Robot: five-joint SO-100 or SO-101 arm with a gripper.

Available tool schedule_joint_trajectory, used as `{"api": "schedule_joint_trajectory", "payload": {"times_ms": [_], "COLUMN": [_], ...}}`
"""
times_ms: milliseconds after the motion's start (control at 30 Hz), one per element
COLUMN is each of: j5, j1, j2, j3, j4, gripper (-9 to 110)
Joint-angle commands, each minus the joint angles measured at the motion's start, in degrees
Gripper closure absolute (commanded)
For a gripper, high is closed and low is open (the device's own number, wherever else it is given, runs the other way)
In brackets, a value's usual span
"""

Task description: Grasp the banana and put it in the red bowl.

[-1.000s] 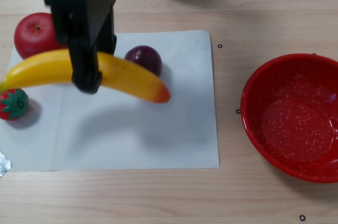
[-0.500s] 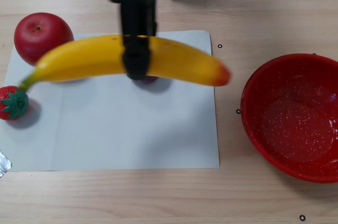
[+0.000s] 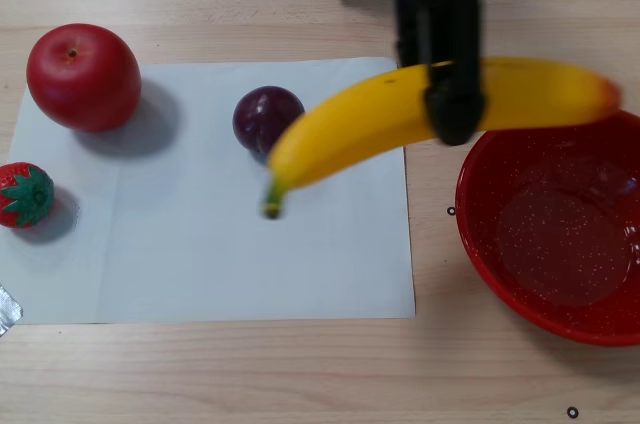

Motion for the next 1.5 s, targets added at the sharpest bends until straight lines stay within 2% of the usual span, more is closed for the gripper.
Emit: {"api": "schedule_joint_trajectory", "payload": {"times_ms": [0, 333, 667, 1000, 1233, 1467], "j5": [-0.7, 0.4, 1.7, 8.4, 7.8, 5.8], "j1": [2.2, 10.8, 14.2, 16.3, 15.7, 14.4], "j2": [5.7, 0.5, -3.1, -6.3, -6.7, -4.7], "j3": [-6.9, -2.4, 2.9, 3.5, 1.9, -1.3], "j4": [-4.3, -18.8, -22.4, -19.6, -17.9, -15.6], "gripper": [101, 101, 101, 76, 77, 91]}}
